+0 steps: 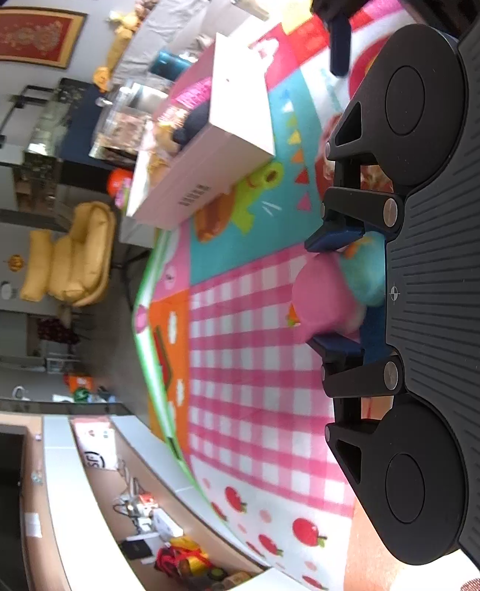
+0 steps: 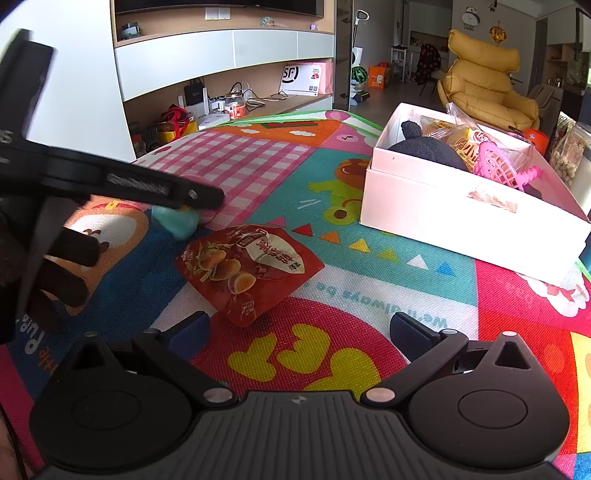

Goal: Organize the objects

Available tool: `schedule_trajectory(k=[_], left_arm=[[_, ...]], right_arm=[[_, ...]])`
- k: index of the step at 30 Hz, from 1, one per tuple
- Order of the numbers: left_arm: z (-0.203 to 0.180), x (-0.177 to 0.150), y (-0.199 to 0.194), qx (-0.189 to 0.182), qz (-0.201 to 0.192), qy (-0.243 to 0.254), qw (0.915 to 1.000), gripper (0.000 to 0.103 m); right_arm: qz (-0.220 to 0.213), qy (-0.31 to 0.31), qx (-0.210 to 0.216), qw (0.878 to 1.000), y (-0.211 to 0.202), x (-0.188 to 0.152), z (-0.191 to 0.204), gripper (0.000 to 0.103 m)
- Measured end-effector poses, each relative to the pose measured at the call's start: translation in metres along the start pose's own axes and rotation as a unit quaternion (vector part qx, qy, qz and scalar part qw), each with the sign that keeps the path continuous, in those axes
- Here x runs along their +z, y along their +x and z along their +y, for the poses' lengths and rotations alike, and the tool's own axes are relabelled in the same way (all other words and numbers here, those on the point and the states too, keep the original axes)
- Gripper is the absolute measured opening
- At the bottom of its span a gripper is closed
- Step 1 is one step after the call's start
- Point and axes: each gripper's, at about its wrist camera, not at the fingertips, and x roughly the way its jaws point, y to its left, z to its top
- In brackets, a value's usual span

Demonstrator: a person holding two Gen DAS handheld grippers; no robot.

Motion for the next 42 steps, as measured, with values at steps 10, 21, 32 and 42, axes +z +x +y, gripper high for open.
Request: schedule_trajectory(k=[10, 21, 32, 42], left_arm=[[0.028, -0.012, -0.045, -0.036, -0.041, -0.078, 0.9955, 0.049], [0.035, -0.029, -0.064, -0.045, -0.055, -0.085, 0.9939, 0.049], [0.050, -0.044, -0.068, -0.068, -0.059, -0.119, 0.9888, 0.049], [0.038, -0.046, -0.072, -0.084, -0.056, -0.099, 0.9900, 0.049]], right_arm=[[0.002, -0.027, 0.003, 1.000, 0.005, 0.014, 0.017, 0.103], [0.038, 0.015, 0.017, 0.999, 0.036, 0.047, 0.037, 0.103], [0.046, 0.011, -0.011, 0.999, 0.044, 0.054, 0.048, 0.094], [0.051, -0.030, -0.012, 0.998, 0.017, 0.046, 0.045, 0.080]])
